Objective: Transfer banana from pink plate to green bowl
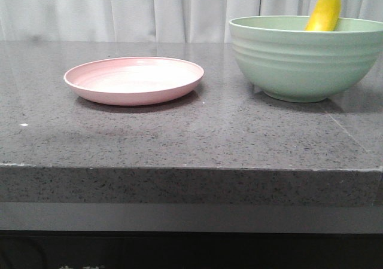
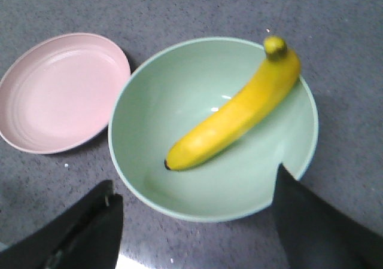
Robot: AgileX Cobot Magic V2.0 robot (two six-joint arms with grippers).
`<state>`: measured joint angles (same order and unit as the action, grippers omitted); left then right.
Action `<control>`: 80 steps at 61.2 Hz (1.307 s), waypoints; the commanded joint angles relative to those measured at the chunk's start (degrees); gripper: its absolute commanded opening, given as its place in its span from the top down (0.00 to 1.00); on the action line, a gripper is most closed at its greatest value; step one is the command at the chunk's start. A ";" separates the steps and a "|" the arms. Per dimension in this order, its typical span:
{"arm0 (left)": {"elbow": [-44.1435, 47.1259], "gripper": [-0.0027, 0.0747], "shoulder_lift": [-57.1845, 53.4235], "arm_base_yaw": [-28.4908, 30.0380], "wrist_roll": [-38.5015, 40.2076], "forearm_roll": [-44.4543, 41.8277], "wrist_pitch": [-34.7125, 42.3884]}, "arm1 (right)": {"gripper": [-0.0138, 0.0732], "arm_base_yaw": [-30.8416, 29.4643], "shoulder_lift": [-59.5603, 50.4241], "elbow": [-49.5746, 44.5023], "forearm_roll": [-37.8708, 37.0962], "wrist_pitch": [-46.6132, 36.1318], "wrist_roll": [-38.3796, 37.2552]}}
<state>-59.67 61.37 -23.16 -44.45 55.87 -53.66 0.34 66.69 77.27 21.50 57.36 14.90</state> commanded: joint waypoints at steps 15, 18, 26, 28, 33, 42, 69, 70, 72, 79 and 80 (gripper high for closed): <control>-1.74 0.19 -1.05 0.14 0.12 3.24 1.42 | 0.22 2.04 -17.27 -10.45 -11.96 0.70 -10.41; -1.74 0.19 -1.05 0.14 0.12 3.24 1.42 | 0.22 2.04 -19.65 -12.67 -11.63 0.70 -10.45; -1.74 0.19 -1.05 0.14 0.12 3.24 1.42 | 0.22 2.04 -25.90 -18.50 -10.71 0.58 -10.59; -1.74 0.19 -1.05 0.14 0.12 3.24 1.42 | 0.22 2.04 -27.45 -19.82 -10.06 0.58 -10.59; -1.74 0.19 -1.05 0.14 0.12 3.24 1.42 | 0.22 2.04 -30.71 -22.49 -8.19 0.33 -10.59; -1.74 0.19 -1.05 0.14 0.12 3.24 1.42 | 0.22 2.04 -35.78 -26.09 -6.12 -0.18 -10.59; -1.74 0.60 -1.05 0.14 0.12 2.48 2.25 | 0.68 2.04 -38.03 -26.96 -6.43 0.46 -10.59; -1.74 0.63 -1.05 0.14 0.12 2.48 2.25 | 0.70 2.04 -38.03 -26.96 -6.43 0.46 -10.59; -1.74 0.69 -1.05 0.14 0.12 2.39 2.34 | 0.74 2.04 -38.03 -26.96 -6.43 0.46 -10.59; -1.74 0.88 -1.05 0.14 0.12 2.39 2.34 | 0.88 2.04 -38.03 -26.96 -6.43 0.68 -10.59; -1.74 0.90 -1.05 0.14 0.12 2.39 2.34 | 0.89 2.04 -38.03 -26.96 -6.43 0.66 -10.59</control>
<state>-59.67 61.37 -23.16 -44.45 55.38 -53.19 2.29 28.31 49.06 14.28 61.23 4.47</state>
